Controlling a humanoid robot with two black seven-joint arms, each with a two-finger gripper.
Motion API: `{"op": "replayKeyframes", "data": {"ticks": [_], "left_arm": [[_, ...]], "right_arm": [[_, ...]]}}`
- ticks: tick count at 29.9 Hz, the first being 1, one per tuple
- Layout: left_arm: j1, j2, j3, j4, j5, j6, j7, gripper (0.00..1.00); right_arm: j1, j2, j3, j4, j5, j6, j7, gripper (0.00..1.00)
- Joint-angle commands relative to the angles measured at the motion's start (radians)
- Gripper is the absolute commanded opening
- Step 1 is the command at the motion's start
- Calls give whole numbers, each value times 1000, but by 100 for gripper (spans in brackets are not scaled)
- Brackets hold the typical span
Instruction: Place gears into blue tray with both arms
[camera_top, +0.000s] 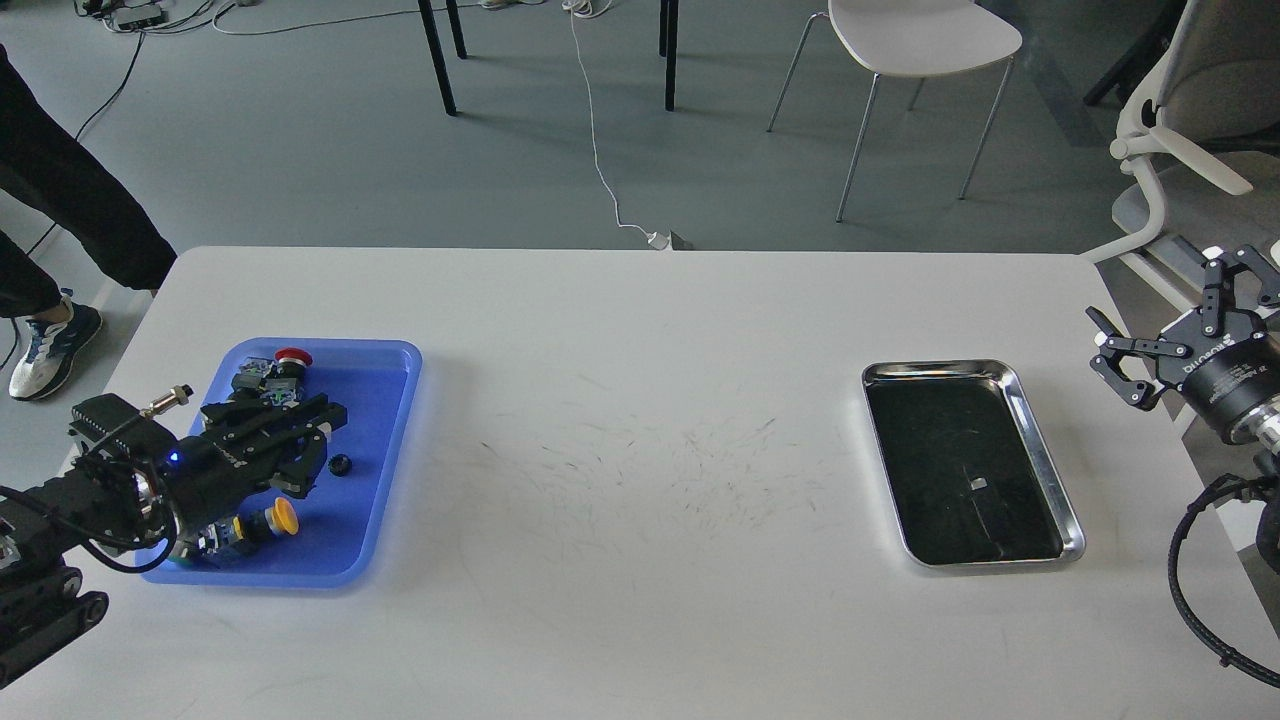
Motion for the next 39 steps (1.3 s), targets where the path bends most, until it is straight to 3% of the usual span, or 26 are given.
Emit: {"op": "replayKeyframes", "data": {"ticks": [1, 39], "left_arm": [[-2, -39, 3, 64, 1, -1, 0, 9], [2, -65, 44, 131, -18, 4, 0, 11]], "right_arm": [[0, 0, 0, 0, 0, 0, 0, 94], [0, 0, 0, 0, -1, 0, 0, 94]]}}
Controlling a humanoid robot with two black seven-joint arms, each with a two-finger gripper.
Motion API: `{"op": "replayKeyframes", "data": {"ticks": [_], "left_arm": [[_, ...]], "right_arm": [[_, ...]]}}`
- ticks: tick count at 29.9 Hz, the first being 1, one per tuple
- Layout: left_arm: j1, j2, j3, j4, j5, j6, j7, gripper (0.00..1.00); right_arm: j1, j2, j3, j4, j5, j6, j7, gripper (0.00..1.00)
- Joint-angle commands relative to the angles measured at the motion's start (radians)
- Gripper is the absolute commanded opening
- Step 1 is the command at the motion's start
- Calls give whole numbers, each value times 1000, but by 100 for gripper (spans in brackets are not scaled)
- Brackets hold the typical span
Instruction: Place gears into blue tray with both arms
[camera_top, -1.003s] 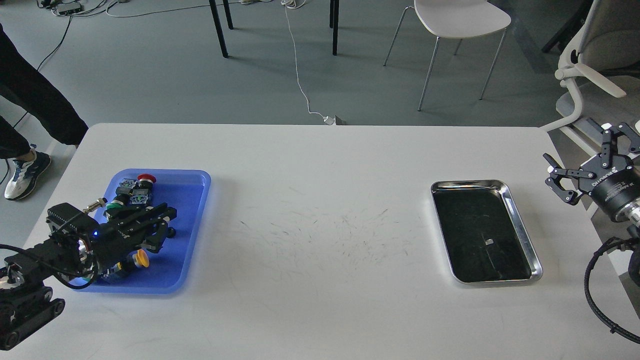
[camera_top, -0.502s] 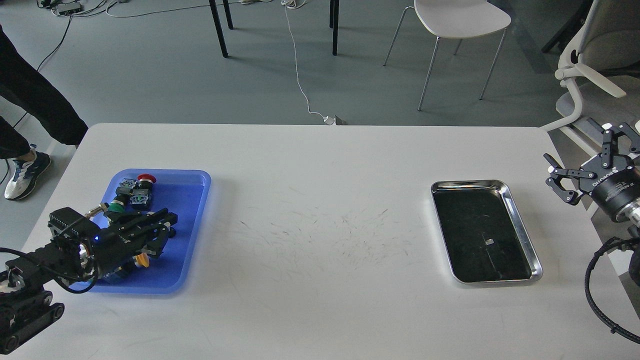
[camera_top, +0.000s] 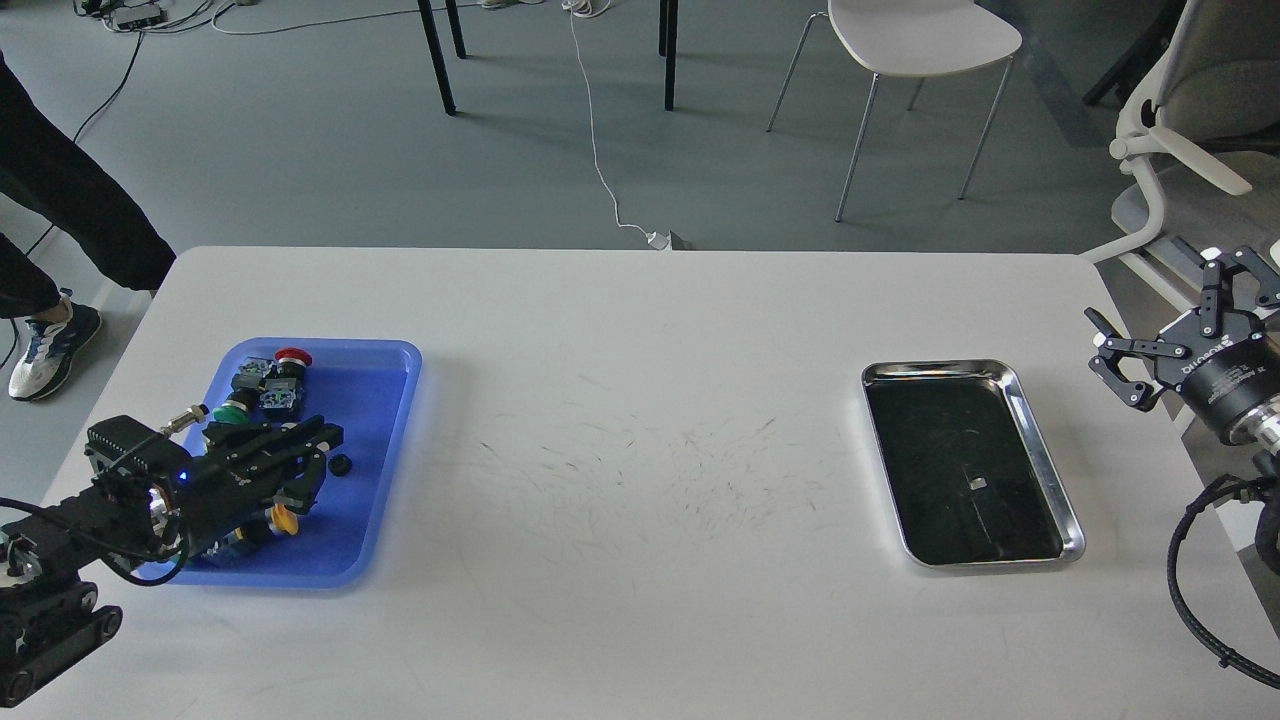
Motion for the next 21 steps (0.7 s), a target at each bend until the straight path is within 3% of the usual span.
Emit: {"op": "replayKeyframes", "data": {"ticks": [1, 21], "left_arm": [[-3, -1, 25, 8, 0, -2, 0, 11], [-23, 15, 64, 9, -36, 9, 0, 12]], "right_arm": [[0, -2, 1, 0, 0, 0, 0, 94], [0, 0, 1, 3, 0, 0, 0, 94]]}}
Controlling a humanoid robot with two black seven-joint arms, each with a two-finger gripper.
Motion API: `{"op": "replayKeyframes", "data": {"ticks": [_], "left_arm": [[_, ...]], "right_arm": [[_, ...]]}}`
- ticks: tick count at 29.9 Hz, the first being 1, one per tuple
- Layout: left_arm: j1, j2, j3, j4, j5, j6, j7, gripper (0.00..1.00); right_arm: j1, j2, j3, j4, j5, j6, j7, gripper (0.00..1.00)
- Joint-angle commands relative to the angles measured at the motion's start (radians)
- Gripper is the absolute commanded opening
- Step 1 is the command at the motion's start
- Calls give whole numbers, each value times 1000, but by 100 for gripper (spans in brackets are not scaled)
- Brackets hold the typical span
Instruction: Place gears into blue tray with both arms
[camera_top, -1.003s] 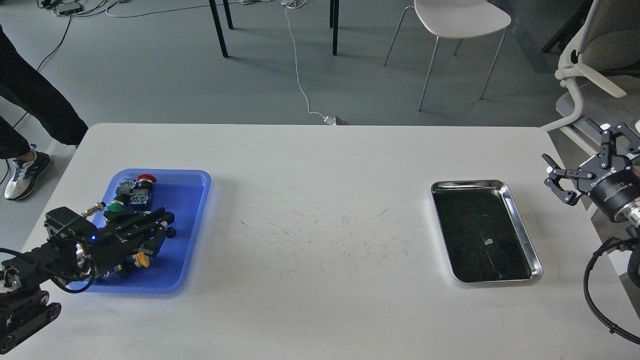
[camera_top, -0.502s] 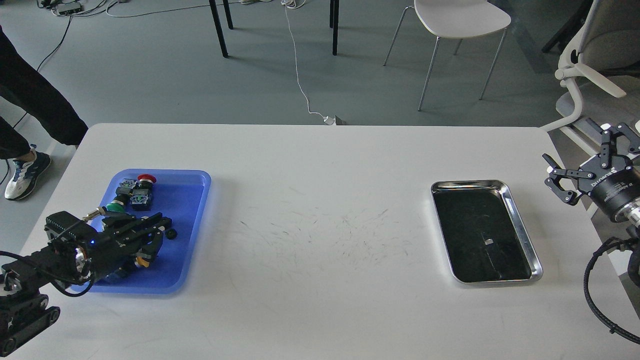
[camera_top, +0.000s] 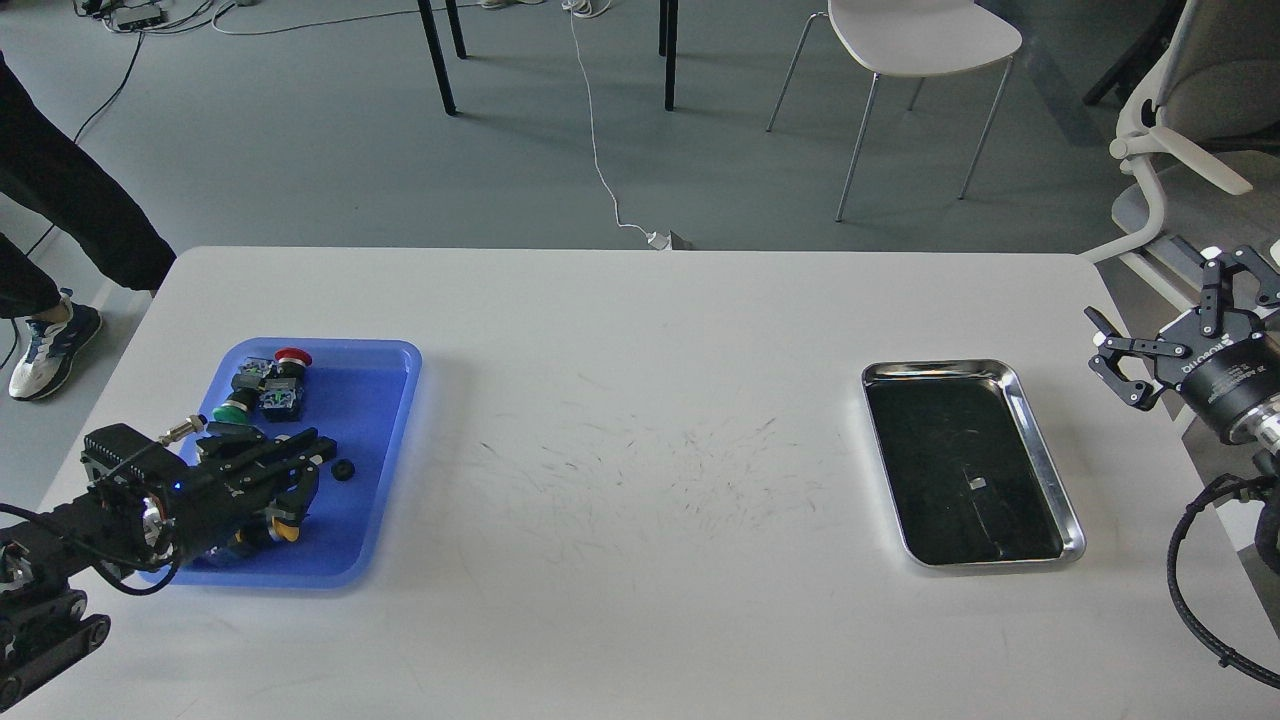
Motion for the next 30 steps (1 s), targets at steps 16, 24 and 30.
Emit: {"op": "replayKeyframes", "data": {"ticks": [16, 24, 30], "left_arm": [[-2, -14, -5, 28, -42, 5, 0, 51], [-28, -12, -16, 26, -58, 15, 0, 83], [-121, -4, -16, 12, -154, 33, 0, 88]], "right_arm": [[0, -1, 0, 0, 0, 0, 0, 94], [0, -2, 3, 0, 0, 0, 0, 95], [2, -14, 12, 36, 0, 0, 0, 94]]}}
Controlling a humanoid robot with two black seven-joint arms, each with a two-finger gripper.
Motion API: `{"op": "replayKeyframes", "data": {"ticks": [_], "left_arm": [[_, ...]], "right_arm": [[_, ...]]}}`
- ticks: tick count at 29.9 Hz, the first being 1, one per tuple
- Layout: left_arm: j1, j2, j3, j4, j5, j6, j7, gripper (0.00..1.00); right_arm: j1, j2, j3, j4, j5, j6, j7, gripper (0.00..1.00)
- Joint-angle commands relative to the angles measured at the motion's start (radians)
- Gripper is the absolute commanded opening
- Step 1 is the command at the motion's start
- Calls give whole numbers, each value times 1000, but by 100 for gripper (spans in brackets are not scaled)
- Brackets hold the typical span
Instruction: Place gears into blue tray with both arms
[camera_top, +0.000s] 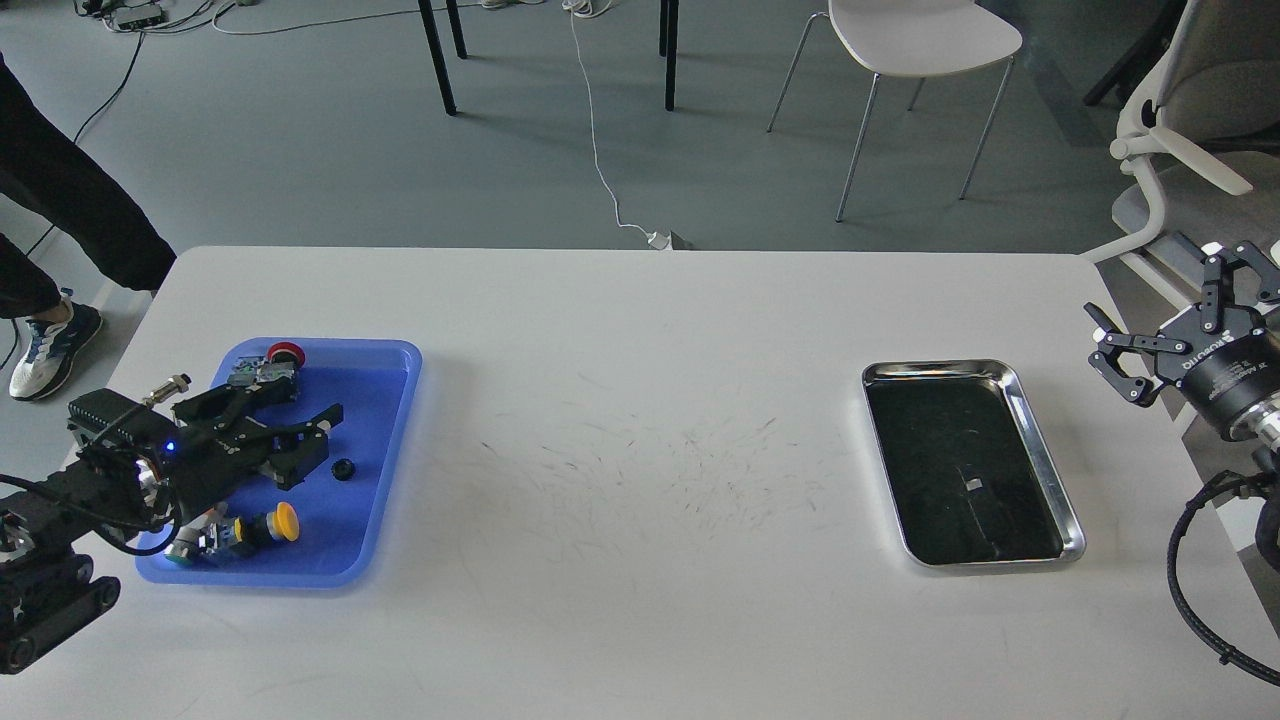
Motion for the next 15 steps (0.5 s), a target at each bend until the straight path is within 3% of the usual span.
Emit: {"op": "replayKeyframes", "data": {"ticks": [1, 5, 8, 11, 15], "left_arm": [[-70, 4, 4, -3, -94, 1, 0, 89], [-161, 6, 4, -3, -227, -26, 0, 91], [-222, 7, 13, 9, -344, -92, 0, 91], [-253, 7, 7, 18, -444, -166, 0, 91], [-269, 0, 5, 55, -562, -187, 0, 92]], "right_arm": [[2, -9, 5, 18, 0, 0, 0, 94], [3, -30, 7, 40, 0, 0, 0, 95], [6, -46, 7, 51, 0, 0, 0, 95], [6, -50, 7, 54, 0, 0, 0, 95], [6, -50, 7, 62, 0, 0, 0, 95]]}}
